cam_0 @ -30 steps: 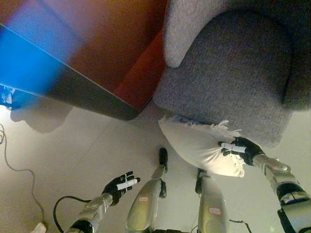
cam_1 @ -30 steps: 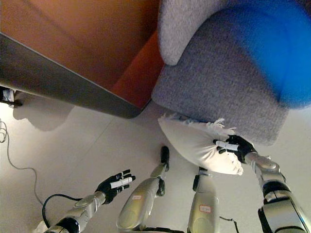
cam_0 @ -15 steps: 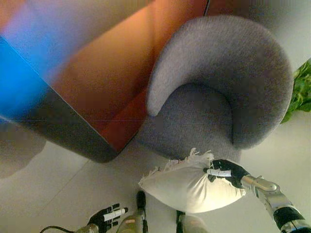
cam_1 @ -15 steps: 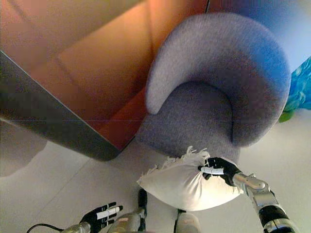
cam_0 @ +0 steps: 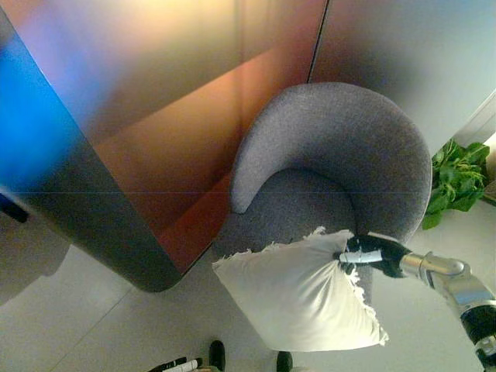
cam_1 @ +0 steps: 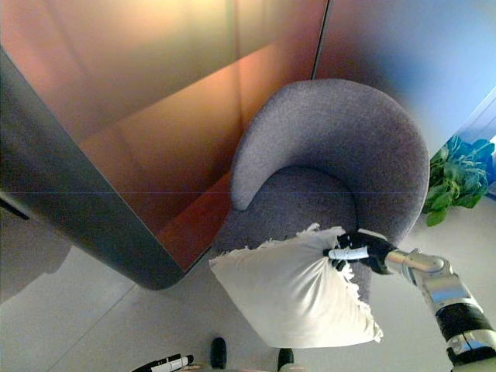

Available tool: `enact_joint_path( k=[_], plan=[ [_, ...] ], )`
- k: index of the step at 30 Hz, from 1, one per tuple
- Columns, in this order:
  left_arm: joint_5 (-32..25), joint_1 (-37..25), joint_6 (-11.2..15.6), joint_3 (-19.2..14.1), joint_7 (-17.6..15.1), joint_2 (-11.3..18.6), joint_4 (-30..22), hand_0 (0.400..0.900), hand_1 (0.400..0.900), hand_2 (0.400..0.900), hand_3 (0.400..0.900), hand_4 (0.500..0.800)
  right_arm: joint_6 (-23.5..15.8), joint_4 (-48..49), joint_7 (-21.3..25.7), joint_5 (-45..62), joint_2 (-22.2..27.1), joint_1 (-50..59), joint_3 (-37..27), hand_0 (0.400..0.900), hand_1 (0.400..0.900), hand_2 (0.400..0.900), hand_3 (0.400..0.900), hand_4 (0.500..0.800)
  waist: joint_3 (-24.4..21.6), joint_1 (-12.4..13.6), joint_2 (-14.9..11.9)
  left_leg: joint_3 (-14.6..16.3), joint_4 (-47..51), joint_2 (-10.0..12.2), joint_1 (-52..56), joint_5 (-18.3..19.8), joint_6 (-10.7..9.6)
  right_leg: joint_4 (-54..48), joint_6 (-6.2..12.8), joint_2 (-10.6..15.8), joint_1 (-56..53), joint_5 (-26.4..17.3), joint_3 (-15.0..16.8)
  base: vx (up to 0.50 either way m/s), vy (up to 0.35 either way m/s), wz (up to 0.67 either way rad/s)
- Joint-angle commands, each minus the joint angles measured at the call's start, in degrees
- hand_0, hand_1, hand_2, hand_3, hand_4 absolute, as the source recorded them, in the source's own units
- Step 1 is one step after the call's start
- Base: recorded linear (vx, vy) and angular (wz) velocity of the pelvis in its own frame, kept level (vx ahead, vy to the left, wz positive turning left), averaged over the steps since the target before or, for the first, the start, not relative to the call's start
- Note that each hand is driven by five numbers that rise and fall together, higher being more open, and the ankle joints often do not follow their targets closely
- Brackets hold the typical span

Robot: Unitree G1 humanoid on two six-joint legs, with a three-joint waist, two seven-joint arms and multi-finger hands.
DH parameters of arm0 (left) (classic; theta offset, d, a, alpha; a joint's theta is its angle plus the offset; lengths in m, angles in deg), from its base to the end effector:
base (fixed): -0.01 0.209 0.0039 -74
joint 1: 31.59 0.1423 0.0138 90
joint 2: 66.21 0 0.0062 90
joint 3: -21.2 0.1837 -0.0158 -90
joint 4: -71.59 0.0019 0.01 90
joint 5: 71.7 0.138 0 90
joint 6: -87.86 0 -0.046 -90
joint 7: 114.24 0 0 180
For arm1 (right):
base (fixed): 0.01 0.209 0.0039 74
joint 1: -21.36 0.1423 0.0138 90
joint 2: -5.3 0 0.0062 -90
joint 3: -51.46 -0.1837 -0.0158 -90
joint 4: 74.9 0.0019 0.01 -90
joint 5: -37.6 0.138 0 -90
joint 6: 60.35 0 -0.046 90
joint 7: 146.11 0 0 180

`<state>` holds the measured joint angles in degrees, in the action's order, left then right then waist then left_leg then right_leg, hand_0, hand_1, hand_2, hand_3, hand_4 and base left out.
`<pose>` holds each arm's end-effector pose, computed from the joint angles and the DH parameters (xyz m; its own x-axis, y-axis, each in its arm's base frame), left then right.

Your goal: Pick up the pillow and put it on the sofa.

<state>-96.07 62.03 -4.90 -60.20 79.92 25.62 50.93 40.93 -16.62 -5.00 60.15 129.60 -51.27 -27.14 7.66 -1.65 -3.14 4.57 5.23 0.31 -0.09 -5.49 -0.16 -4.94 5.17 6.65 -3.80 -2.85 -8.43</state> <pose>0.0490 0.2488 -0.1122 0.2985 -0.0075 -0.9544 -0.1847 0.9806 -0.0655 0.2368 -0.3340 0.0826 0.7428 0.3001 -0.5984 -0.4799 0.8619 -0.1635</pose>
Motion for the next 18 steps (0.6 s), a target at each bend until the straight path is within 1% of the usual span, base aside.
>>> enact_joint_path(
  k=[1, 3, 6, 12, 15, 18],
  plan=[
    [2.65, -0.78, -0.25, 0.73, -0.77, 0.86, 5.43, 0.900, 0.900, 0.900, 0.900, 0.800, -2.18, -5.99, 0.49, 13.65, 8.62, 24.31, -1.96, 0.400, 0.400, 0.400, 0.400, 0.500, -4.75, 2.06, -2.77, 3.01, -2.13, -1.09, 5.51, 9.55, -2.29, 3.02, 1.26, -1.52, 0.65, 2.28, -1.75, 0.05, -0.032, 0.05],
    [2.52, -0.64, 0.02, 1.13, -1.16, 0.99, 6.36, 0.900, 0.900, 0.900, 0.900, 0.800, -0.25, -12.11, -0.02, 15.82, 10.67, 31.04, -0.26, 0.400, 0.400, 0.400, 0.400, 0.500, -5.15, 2.92, -3.31, 2.69, -1.91, -1.06, 5.75, 9.53, -2.30, 2.69, 1.23, -1.72, 0.17, 2.21, -2.04, 0.05, -0.039, 0.05],
    [3.36, -0.15, 0.31, 1.44, -1.30, 0.99, 7.53, 0.900, 0.900, 0.900, 0.900, 0.800, 2.67, -18.43, 0.63, 18.88, 12.16, 39.26, 2.73, 0.400, 0.400, 0.400, 0.400, 0.500, -5.61, 3.98, -3.84, 2.37, -1.45, -1.01, 6.03, 9.27, -2.33, 2.05, 1.15, -2.03, -0.54, 2.03, -2.43, 0.05, -0.045, 0.09],
    [4.50, 0.83, 0.97, 1.51, -2.12, 1.01, 9.34, 0.900, 0.900, 0.900, 0.900, 0.800, 5.91, -24.93, 2.40, 20.02, 11.92, 51.10, 9.32, 0.400, 0.400, 0.400, 0.400, 0.500, -6.00, 5.48, -4.39, 1.63, -1.08, -1.05, 5.92, 8.79, -2.61, 0.94, 0.85, -2.38, -1.20, 1.61, -3.10, 0.05, -0.041, 0.10],
    [4.60, 1.09, 0.76, 1.53, -2.30, 0.91, 9.60, 0.900, 0.900, 0.900, 0.900, 0.800, 6.77, -26.26, 5.89, 20.89, 10.71, 55.73, 11.98, 0.400, 0.400, 0.400, 0.400, 0.500, -6.29, 5.96, -4.47, 0.99, -0.87, -1.20, 5.79, 8.62, -2.78, 0.65, 0.61, -2.65, -1.38, 1.80, -3.12, 0.07, -0.026, 0.13],
    [4.68, 1.16, 0.49, 1.59, -2.24, 0.65, 9.68, 0.900, 0.900, 0.900, 0.900, 0.800, 8.89, -28.47, 8.46, 18.97, 10.10, 58.86, 13.60, 0.400, 0.400, 0.400, 0.400, 0.500, -6.50, 6.48, -4.56, 0.55, -0.80, -1.26, 5.24, 8.43, -2.97, 0.40, 0.38, -2.83, -1.26, 2.05, -3.09, 0.05, -0.014, 0.16]
  ],
)
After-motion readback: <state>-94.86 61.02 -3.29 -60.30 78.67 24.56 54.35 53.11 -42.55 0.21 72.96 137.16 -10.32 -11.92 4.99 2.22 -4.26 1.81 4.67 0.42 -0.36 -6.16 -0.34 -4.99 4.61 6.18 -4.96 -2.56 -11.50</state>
